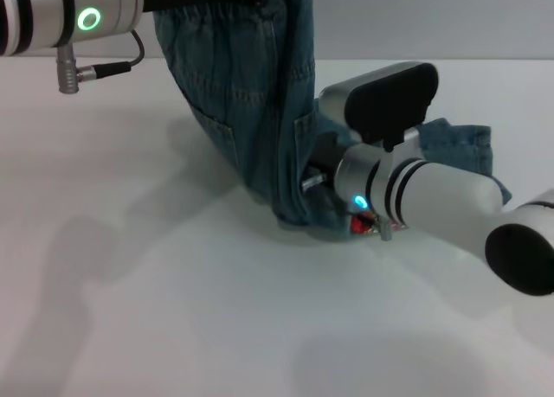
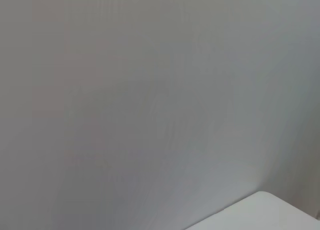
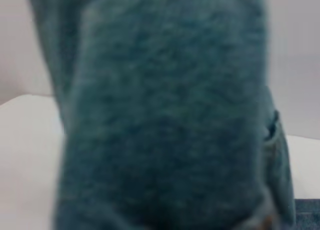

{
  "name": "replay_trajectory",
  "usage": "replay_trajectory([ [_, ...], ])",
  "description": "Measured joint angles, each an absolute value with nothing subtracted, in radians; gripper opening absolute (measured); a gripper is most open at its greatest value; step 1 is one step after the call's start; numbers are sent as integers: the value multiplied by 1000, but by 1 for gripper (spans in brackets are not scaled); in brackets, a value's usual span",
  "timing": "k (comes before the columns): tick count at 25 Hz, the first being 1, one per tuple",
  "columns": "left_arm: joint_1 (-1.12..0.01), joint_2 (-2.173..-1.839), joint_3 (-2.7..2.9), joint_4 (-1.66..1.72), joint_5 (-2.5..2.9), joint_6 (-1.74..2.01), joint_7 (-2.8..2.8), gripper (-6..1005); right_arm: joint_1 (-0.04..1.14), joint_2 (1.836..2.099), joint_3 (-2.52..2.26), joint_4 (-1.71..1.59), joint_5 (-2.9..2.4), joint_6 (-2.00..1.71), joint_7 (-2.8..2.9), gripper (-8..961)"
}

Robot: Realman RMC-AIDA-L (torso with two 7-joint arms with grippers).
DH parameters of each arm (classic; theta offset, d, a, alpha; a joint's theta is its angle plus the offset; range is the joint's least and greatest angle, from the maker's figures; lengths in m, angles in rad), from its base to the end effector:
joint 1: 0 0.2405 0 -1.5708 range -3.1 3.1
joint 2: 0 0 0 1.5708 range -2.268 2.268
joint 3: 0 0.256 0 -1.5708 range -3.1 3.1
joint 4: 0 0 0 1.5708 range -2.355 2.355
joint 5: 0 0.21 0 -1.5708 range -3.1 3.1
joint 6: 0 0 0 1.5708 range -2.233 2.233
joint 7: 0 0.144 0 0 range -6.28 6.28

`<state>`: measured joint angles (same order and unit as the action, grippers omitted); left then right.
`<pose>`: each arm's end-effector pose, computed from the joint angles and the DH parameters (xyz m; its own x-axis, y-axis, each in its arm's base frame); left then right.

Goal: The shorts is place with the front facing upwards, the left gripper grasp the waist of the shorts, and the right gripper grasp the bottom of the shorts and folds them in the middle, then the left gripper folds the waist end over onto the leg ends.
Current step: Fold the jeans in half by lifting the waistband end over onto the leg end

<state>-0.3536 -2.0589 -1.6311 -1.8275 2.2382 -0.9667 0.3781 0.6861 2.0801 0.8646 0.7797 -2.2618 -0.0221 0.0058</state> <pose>-0.0707 0.3522 0.0559 0.7557 0.3297 0.5659 0.6150 -0.6543 -0.4400 0.1598 0.3790 -0.1465 0.7229 -0.4845 -0.4926 -0.6894 -0.5539 -0.4668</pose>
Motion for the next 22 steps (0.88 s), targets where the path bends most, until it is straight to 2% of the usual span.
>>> replay_trajectory([
  [8,-349,-2058,-1630,-1821,2236,-967,380,123,637,2074,912,781,-2310,-53,0,1],
  [11,-344,-2056,-1632,-1818,2236,-973,382,125,569,2068,1057,775,-2391,-50,0,1],
  [22,-339,-2060,-1572,-1764,2138,-913,455,135,312,2071,1422,946,-2671,-54,-1,0],
])
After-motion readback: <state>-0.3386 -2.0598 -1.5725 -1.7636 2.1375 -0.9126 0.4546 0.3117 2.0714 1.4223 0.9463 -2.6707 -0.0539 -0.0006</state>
